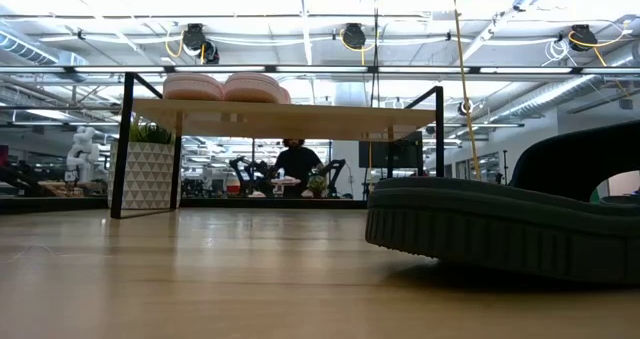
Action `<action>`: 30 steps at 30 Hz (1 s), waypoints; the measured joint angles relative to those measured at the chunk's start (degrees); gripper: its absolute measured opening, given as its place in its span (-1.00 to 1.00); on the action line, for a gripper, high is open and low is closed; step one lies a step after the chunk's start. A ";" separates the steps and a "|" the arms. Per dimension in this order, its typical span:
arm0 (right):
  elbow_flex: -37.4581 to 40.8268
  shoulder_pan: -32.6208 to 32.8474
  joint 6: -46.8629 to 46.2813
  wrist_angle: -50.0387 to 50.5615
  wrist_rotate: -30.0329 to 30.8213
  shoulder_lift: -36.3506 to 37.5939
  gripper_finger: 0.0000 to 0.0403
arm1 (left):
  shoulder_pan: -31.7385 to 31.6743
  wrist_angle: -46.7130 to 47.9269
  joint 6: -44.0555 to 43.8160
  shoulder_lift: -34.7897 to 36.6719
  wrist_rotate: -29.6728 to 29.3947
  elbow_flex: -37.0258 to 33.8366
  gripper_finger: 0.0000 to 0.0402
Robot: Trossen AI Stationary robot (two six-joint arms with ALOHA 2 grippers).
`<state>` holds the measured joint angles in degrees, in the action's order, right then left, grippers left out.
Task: Pick and place slides into the shelf
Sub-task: Put the right black slipper on the shelf
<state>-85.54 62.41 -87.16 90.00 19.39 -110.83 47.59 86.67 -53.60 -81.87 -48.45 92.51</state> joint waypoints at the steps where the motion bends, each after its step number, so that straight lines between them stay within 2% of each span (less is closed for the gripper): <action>1: 0.34 -0.16 0.21 0.04 0.01 0.00 -0.54 | 0.00 0.01 0.00 0.00 0.00 0.00 -0.05; 24: 2.79 -0.85 1.47 -1.14 0.06 0.00 -0.54 | 0.00 0.01 0.96 0.00 -0.04 0.00 -0.05; 30: 5.86 -0.85 2.04 -4.92 -1.76 0.00 -0.53 | 0.00 0.01 0.96 0.00 -0.04 0.00 -0.05</action>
<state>-79.68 61.56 -85.12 85.08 17.63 -110.83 47.59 86.67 -52.64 -81.87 -48.49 92.51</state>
